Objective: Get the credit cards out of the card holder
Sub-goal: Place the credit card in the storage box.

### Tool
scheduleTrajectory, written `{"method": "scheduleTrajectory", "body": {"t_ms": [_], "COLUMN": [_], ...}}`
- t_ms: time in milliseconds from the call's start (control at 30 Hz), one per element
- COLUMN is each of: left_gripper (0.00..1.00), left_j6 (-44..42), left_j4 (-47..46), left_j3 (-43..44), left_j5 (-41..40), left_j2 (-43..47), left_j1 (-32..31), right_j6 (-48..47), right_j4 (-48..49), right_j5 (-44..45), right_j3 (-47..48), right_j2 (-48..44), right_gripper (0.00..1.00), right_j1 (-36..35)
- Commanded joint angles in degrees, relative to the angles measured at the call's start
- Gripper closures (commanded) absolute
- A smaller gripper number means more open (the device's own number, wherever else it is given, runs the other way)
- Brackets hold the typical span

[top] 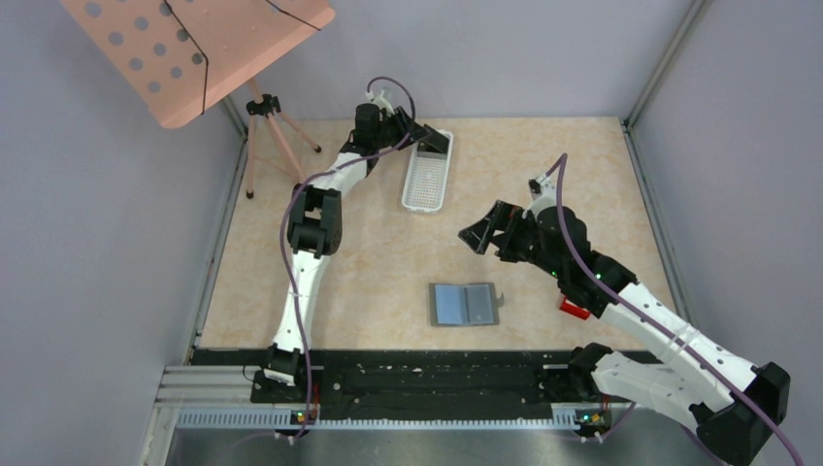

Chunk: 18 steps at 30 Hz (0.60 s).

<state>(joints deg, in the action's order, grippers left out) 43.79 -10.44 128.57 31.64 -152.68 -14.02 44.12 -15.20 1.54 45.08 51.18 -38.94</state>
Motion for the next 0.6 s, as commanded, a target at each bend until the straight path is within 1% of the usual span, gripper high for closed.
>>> {"method": "scheduleTrajectory", "body": {"t_ms": [0, 200, 400, 567], "left_gripper": [0.61, 0.59, 0.57, 0.55], "left_j6": [-1.2, -2.26, -2.44, -4.21], "left_j4": [-4.41, -3.91, -3.68, -2.78], "left_j3": [1.5, 0.54, 0.15, 0.19], "left_j5": [-1.1, -3.28, -3.68, -4.42], "left_j2": [0.66, 1.82, 2.4, 2.9], "left_j1": [-0.13, -0.2, -0.67, -1.09], "right_j6": [-0.66, 0.0, 0.13, 0.26], "right_j4": [2.9, 3.25, 3.29, 3.38], "right_j5": [0.53, -0.28, -0.34, -0.48], "right_j3": [2.35, 2.3, 2.46, 2.48], "right_j2": [0.23, 0.17, -0.22, -0.3], "right_gripper": [0.01, 0.01, 0.01, 0.02], "right_j1": [0.27, 0.22, 0.29, 0.27]}}
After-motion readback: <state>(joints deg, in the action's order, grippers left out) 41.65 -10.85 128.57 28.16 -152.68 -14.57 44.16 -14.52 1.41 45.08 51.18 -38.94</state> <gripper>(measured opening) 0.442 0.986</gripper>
